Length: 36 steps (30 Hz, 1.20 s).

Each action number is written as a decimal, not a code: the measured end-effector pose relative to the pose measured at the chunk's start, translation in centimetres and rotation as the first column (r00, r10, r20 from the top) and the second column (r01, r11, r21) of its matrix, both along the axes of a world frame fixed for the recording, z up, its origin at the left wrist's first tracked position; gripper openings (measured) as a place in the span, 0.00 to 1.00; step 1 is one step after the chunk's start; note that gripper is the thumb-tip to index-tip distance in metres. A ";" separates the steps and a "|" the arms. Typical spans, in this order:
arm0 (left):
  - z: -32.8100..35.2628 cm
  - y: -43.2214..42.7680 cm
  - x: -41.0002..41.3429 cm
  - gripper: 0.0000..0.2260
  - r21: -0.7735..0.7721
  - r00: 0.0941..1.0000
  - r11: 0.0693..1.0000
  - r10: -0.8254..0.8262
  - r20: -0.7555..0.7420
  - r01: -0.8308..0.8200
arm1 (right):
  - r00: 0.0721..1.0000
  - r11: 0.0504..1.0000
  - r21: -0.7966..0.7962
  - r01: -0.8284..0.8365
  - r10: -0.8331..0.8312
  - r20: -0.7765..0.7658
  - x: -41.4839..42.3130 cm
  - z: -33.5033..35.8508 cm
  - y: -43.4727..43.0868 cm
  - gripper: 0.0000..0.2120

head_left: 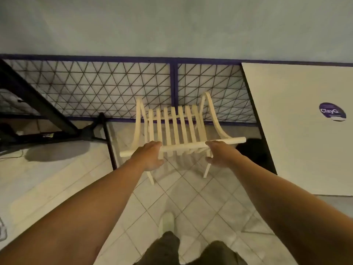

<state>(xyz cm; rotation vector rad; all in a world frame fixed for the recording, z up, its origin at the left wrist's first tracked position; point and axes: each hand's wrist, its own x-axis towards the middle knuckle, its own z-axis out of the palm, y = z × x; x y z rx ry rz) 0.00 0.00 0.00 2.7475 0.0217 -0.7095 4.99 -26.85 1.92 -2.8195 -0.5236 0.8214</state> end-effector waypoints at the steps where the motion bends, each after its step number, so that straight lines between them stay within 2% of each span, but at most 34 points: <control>1: -0.3 0.4 0.8 0.29 0.012 1.000 1.000 -0.016 -0.006 0.016 | 1.000 1.000 -0.001 0.002 -0.002 0.009 0.6 -0.4 0.6 0.32; 6: -2.9 1.6 3.0 0.30 0.018 0.993 0.997 -0.070 -0.093 0.072 | 0.999 0.998 -0.035 -0.045 0.045 0.018 3.1 -3.1 1.9 0.30; 11: -5.1 1.9 4.3 0.30 0.036 0.986 0.996 -0.081 -0.148 0.087 | 0.991 0.987 -0.101 -0.123 0.118 -0.060 6.0 -5.2 2.5 0.26; 18: -5.9 1.3 5.6 0.25 0.023 0.982 1.000 0.016 -0.188 -0.012 | 0.962 0.951 -0.222 -0.213 0.165 -0.218 9.6 -5.9 2.0 0.32; 23: -6.8 1.2 5.8 0.32 0.096 0.987 0.995 -0.001 -0.162 0.017 | 0.943 0.944 -0.176 -0.279 0.235 -0.235 10.4 -6.5 1.5 0.35; 26: -7.3 1.6 6.1 0.36 0.105 0.987 0.992 -0.051 -0.155 0.068 | 0.949 0.956 -0.151 -0.250 0.211 -0.235 10.4 -6.9 1.4 0.35; 32: -7.4 2.5 6.7 0.38 0.044 0.976 0.986 -0.153 -0.154 0.161 | 0.985 0.984 -0.129 -0.121 0.102 -0.142 9.3 -7.0 1.4 0.29; 36: -7.6 3.7 6.4 0.38 0.014 0.972 0.982 -0.185 -0.146 0.189 | 0.990 0.992 -0.111 -0.063 0.048 -0.131 8.0 -7.4 2.1 0.26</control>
